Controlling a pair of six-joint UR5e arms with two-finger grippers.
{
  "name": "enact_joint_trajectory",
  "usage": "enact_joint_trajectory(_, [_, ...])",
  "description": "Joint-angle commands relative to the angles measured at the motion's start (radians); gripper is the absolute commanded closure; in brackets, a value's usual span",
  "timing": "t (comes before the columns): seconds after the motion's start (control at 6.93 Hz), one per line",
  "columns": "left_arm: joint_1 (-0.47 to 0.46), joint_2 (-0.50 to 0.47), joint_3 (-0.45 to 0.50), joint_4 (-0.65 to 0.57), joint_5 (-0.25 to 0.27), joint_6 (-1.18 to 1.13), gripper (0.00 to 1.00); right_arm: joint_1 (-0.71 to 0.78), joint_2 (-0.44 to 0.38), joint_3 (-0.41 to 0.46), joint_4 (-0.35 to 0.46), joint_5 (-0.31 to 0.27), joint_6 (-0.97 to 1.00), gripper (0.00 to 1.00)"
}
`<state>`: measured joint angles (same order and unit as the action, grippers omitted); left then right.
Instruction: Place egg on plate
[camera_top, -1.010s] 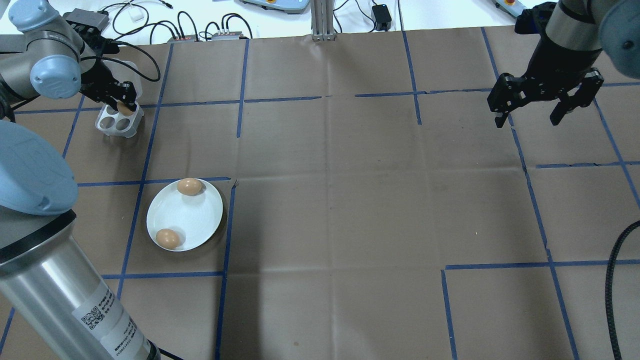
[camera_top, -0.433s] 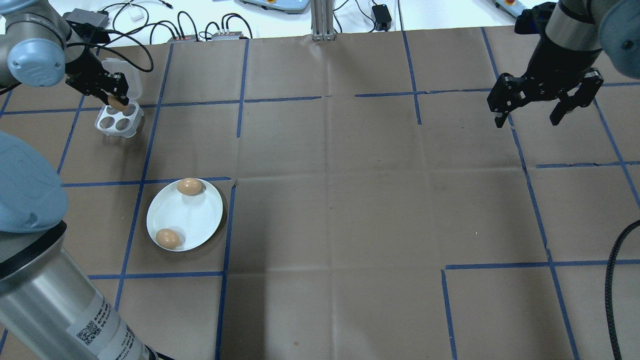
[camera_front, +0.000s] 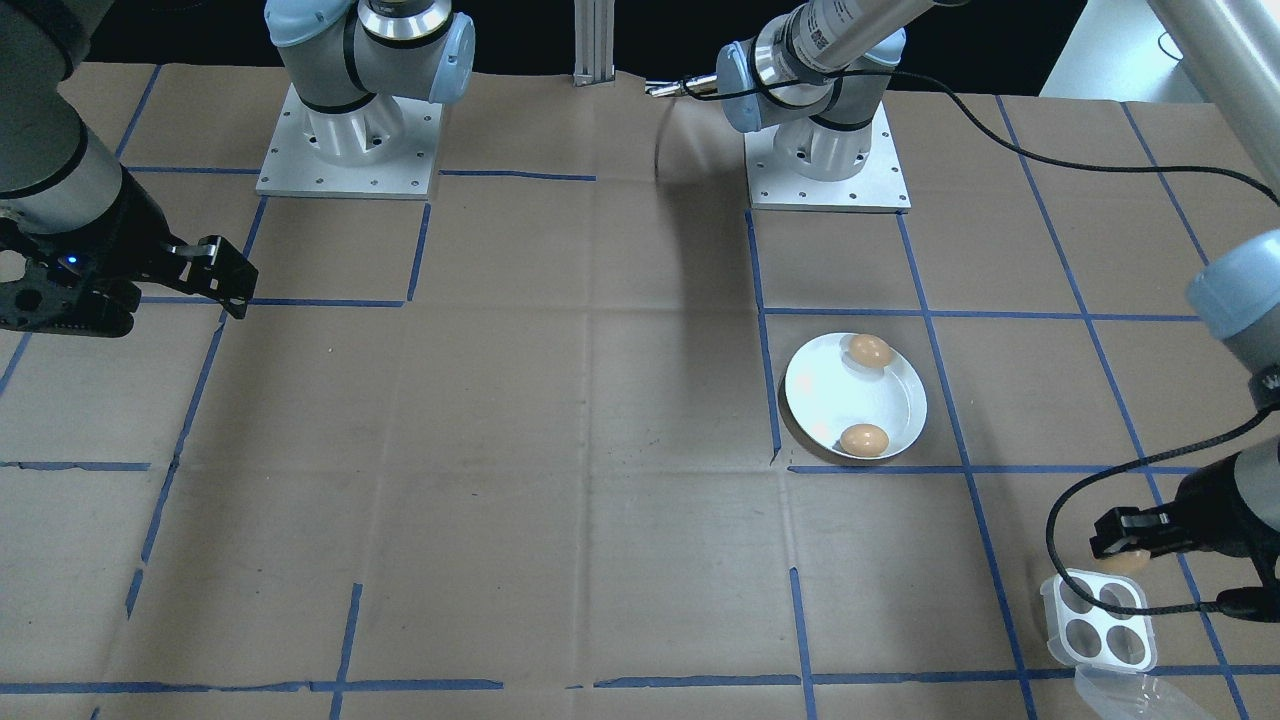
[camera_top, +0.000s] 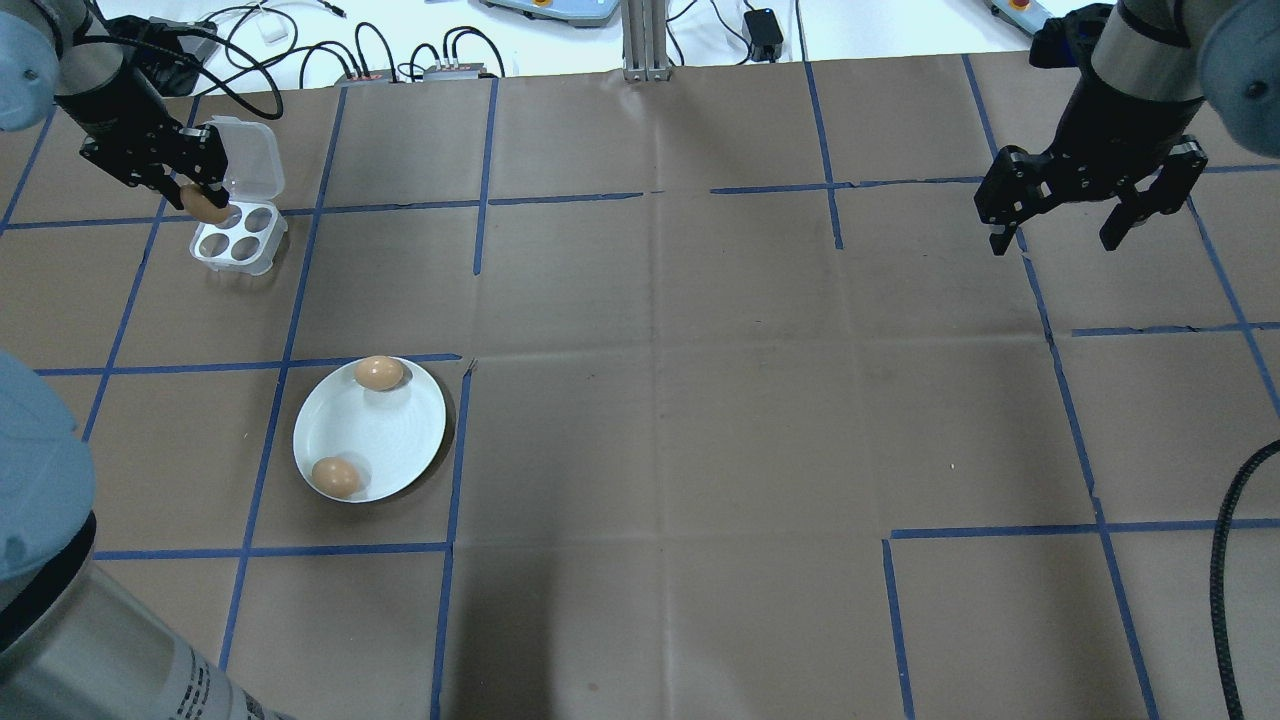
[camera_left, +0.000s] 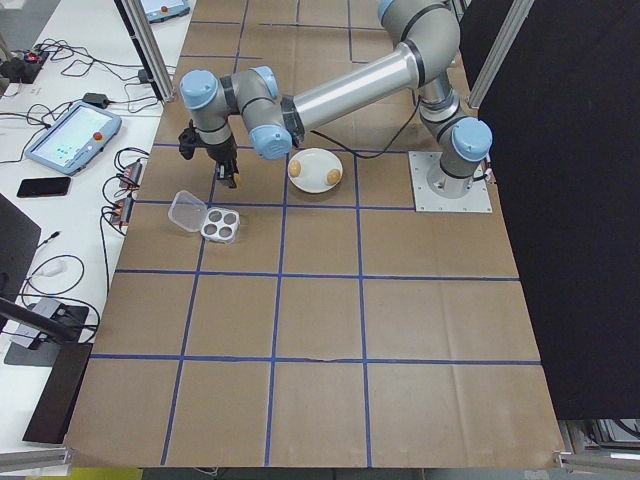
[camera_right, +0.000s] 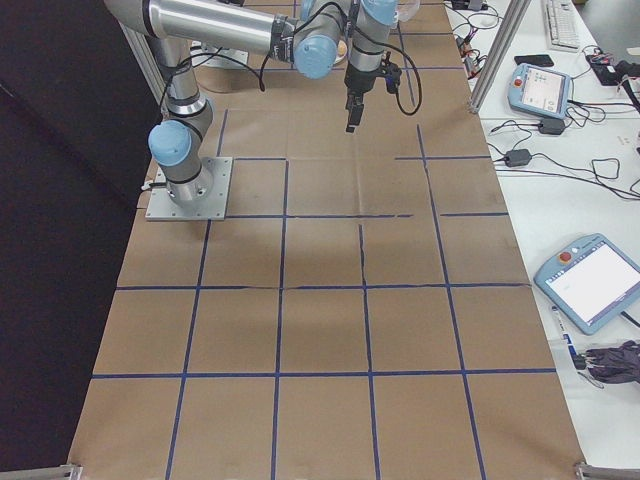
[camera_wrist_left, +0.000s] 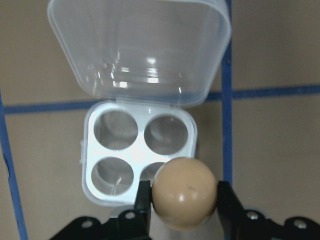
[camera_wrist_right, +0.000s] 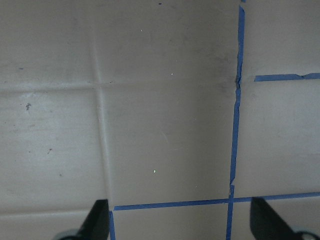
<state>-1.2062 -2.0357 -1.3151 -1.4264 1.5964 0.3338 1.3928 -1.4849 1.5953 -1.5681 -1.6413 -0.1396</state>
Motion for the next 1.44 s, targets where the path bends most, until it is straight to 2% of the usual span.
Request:
enact_joint_trajectory(0.0, [-0.047,0.177,-0.218,-0.016,-0.001,-0.14,1.0,0.0,0.0,0.0,0.0,0.0,0.0,0.0])
enact_joint_trajectory(0.29, [-0.11,0.363,-0.469,-0.003,-0.009,-0.264,1.0,0.0,0.0,0.0,0.0,0.0,0.0,0.0])
enact_joint_trajectory(0.43, [-0.128,0.409,-0.583,0.039,-0.012,-0.31,1.0,0.0,0.0,0.0,-0.001,0.0,0.0,0.0])
enact_joint_trajectory(0.58, [-0.151,0.411,-0.674,0.144,-0.012,-0.33,1.0,0.0,0.0,0.0,0.0,0.0,0.0,0.0])
enact_joint_trajectory(0.87, [-0.157,0.361,-0.794,0.335,-0.013,-0.332,1.0,0.0,0.0,0.0,0.0,0.0,0.0,0.0])
enact_joint_trajectory(1.15, [-0.177,0.272,-0.816,0.433,-0.01,-0.335,0.99,0.0,0.0,0.0,0.0,0.0,0.0,0.0])
enact_joint_trajectory(1.3, [-0.194,0.27,-0.82,0.437,-0.004,-0.335,0.93,0.0,0.0,0.0,0.0,0.0,0.0,0.0])
